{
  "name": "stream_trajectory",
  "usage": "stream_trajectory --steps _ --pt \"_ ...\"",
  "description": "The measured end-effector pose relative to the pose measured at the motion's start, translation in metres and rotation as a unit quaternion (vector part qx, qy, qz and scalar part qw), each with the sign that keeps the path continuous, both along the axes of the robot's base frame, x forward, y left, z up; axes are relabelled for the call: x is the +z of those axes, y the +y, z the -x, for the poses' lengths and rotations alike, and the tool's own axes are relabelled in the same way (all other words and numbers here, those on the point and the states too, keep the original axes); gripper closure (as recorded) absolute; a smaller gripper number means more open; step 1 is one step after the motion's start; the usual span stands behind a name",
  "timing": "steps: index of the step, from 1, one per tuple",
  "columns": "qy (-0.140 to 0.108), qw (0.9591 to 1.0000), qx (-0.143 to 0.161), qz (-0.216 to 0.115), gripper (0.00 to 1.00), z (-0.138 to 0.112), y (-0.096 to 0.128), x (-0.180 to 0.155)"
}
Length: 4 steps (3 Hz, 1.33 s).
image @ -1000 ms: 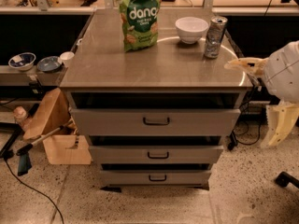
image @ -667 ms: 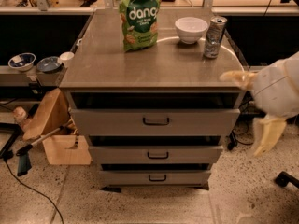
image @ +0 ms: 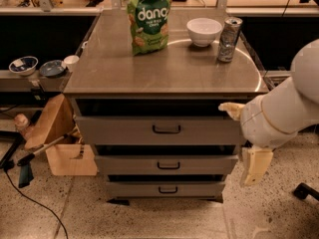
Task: Open middle drawer
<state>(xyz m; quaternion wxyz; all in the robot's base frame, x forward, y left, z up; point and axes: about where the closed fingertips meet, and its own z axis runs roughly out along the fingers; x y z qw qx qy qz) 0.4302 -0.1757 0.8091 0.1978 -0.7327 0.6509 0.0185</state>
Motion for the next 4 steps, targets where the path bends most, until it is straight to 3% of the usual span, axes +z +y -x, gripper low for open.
stream_trajectory --steps 1,2,3,4 --pt "0.034 0.9992 0.01 0.021 0.0 0.005 0.039 -0.045" --pt "0.034 0.9992 0.01 0.019 0.0 0.006 0.039 -0.044" --pt "0.037 0.9992 0.005 0.016 0.0 0.0 0.051 -0.066" --pt "0.052 0.9985 0.006 0.019 0.0 -0.013 0.077 -0.109"
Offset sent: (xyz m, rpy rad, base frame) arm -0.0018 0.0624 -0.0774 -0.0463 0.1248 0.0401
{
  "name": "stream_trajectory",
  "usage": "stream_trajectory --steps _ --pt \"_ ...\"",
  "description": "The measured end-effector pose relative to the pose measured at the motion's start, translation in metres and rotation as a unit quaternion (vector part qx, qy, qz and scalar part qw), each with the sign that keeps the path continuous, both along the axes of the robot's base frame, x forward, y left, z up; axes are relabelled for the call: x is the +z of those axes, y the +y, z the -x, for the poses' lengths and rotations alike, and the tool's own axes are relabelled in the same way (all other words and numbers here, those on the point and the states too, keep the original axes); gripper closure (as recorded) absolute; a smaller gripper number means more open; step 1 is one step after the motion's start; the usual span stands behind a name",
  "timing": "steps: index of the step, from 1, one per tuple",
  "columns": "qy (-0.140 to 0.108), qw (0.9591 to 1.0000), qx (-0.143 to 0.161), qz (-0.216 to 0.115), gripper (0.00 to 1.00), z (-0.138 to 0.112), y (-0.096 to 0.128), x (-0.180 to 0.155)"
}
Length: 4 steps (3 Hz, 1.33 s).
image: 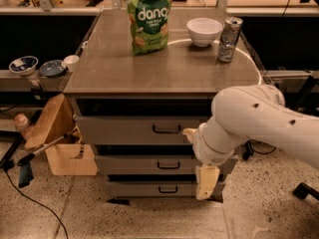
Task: Open middle drawer
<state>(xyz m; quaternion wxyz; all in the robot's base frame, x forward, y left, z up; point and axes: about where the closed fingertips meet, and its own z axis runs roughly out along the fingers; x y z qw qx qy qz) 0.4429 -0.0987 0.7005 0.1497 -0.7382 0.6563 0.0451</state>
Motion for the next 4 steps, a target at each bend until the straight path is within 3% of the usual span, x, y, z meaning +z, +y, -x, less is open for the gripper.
stream_trajectory --steps 2,3,4 --pt "0.023 0.9996 -0.004 0.017 0.0 -0.011 0.021 -0.048" --pt "0.031 0.999 -0.015 0.028 0.0 -0.017 0.028 -0.094" --pt "0.03 0.9991 -0.014 0.027 0.0 -0.017 0.028 -0.095"
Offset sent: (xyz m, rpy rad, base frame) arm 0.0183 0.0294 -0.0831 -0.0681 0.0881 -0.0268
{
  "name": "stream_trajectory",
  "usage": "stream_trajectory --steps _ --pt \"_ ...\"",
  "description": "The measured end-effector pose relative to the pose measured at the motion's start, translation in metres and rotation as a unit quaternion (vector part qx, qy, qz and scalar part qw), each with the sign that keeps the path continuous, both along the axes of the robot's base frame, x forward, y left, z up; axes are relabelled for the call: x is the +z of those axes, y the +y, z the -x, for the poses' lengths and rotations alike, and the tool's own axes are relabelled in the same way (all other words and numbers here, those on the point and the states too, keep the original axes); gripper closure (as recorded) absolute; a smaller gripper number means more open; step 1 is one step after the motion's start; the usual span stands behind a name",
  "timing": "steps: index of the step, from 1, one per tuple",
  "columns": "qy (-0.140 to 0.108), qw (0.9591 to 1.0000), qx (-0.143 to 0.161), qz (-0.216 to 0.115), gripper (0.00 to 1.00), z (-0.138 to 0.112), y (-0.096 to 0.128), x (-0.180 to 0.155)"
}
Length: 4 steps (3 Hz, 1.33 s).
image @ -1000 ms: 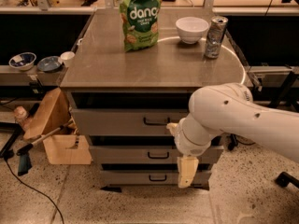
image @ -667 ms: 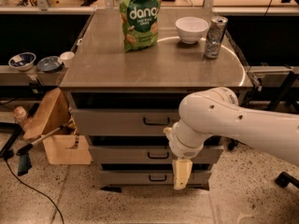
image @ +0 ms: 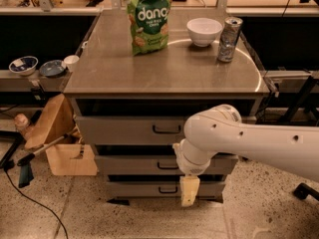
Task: Open middle drawer
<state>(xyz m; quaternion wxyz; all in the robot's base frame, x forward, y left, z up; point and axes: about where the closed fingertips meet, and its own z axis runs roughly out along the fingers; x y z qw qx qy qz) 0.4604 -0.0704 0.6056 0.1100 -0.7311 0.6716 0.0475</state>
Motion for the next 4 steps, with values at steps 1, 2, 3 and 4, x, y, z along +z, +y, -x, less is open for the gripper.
stream_trajectory --steps 1,2,3,4 --pt "-0.009 0.9998 0.013 -0.009 0.0 -0.008 0.001 -0.008" --pt "-0.02 0.9994 0.025 -0.014 0.0 -0.018 0.001 -0.022" --pt "-0.013 0.9987 0.047 -0.014 0.0 -0.02 0.001 -0.038" --pt "0.006 0.9984 0.054 -0.015 0.0 -0.017 0.0 -0.055"
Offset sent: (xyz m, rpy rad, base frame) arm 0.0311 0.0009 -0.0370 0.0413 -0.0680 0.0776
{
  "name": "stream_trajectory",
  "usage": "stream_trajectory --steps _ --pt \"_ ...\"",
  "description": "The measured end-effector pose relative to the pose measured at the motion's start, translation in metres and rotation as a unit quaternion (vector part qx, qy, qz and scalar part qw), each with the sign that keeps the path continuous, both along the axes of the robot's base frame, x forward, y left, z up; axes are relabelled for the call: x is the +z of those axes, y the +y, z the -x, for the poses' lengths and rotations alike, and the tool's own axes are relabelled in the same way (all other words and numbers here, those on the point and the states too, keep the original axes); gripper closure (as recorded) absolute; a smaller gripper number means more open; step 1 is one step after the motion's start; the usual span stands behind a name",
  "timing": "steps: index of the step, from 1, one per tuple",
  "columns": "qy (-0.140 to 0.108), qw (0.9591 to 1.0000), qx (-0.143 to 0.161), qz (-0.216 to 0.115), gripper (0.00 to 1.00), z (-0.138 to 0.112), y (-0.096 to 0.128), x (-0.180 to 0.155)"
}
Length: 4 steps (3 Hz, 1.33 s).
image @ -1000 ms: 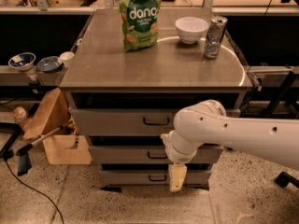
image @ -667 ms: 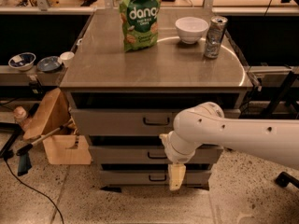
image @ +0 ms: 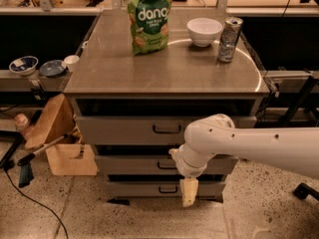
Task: Open middle drawer
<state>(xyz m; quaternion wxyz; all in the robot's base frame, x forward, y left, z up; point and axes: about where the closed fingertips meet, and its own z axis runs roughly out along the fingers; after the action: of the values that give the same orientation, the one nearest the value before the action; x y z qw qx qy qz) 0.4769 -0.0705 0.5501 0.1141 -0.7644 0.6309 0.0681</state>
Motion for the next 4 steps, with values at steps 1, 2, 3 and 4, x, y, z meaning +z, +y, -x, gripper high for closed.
stream_trajectory --steps 1,2,3,4 --pt "0.019 0.9997 -0.008 0.014 0.0 0.002 0.0 -0.03" --pt "0.016 0.9986 -0.028 0.042 0.0 -0.002 0.005 -0.049" --pt "-0.023 0.9956 -0.026 0.087 0.0 -0.015 0.008 -0.058" --pt "-0.091 0.9862 -0.029 0.136 0.0 -0.043 0.003 -0.055"
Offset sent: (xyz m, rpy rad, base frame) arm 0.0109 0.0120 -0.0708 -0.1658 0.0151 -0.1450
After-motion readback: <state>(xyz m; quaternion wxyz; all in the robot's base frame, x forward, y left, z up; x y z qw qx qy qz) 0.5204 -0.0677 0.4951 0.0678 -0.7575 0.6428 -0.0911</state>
